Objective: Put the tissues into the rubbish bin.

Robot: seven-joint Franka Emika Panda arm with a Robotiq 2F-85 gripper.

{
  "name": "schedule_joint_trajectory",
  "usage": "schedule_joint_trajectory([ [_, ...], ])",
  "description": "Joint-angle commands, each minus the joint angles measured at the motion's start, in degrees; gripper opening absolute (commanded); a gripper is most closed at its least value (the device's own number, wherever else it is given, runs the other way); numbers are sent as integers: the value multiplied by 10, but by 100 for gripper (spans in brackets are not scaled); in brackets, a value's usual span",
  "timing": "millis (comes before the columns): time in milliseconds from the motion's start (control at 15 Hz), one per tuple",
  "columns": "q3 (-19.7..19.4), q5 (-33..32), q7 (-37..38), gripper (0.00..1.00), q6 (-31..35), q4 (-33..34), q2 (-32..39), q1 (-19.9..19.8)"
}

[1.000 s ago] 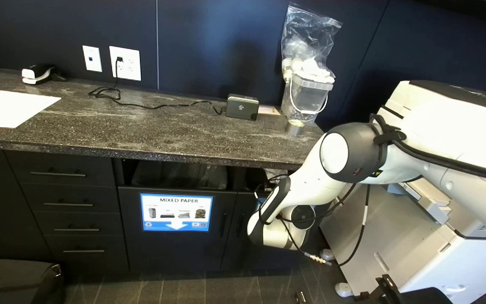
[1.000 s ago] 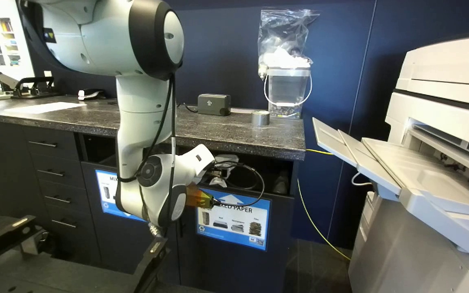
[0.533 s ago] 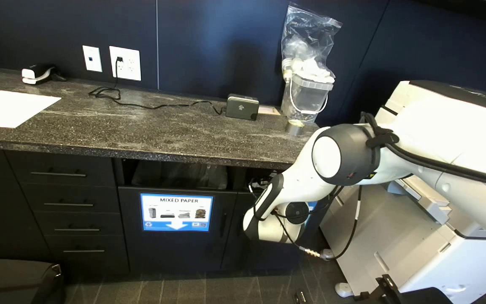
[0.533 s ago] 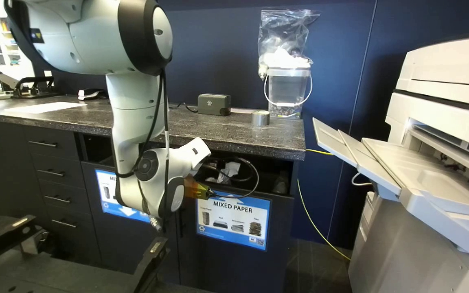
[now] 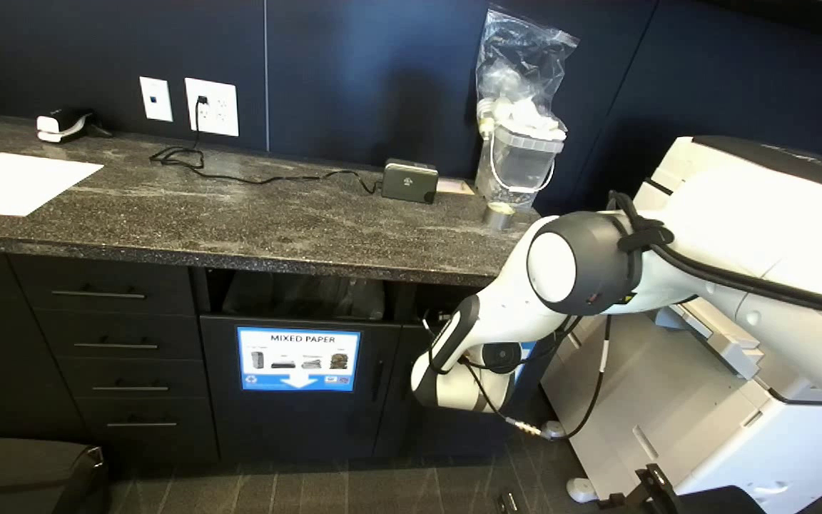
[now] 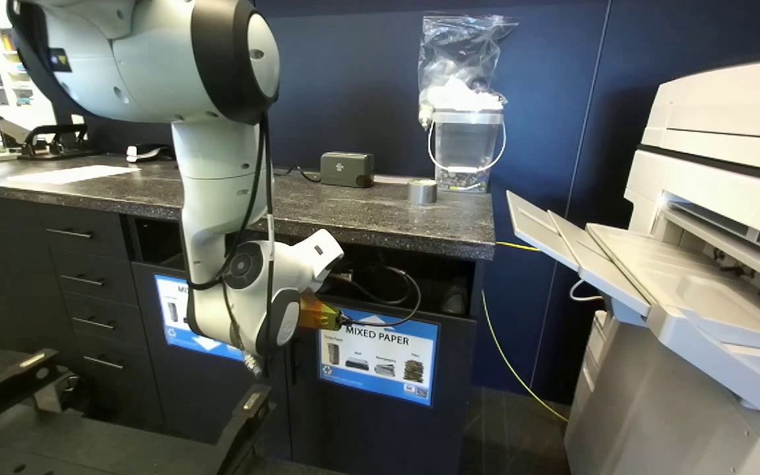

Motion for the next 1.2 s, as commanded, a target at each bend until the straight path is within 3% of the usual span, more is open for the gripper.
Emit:
schedule_joint_trajectory([
  [0,-9,4,-20,100,-5,-3,-10,4],
  [333,-13,-37,-14,100,-3,-73,-71,-7],
  [600,-22,-66,-16,100,-48,-189,-173,-14],
  [1133,-80,-113,-48,100,-329,-387,-395,11],
])
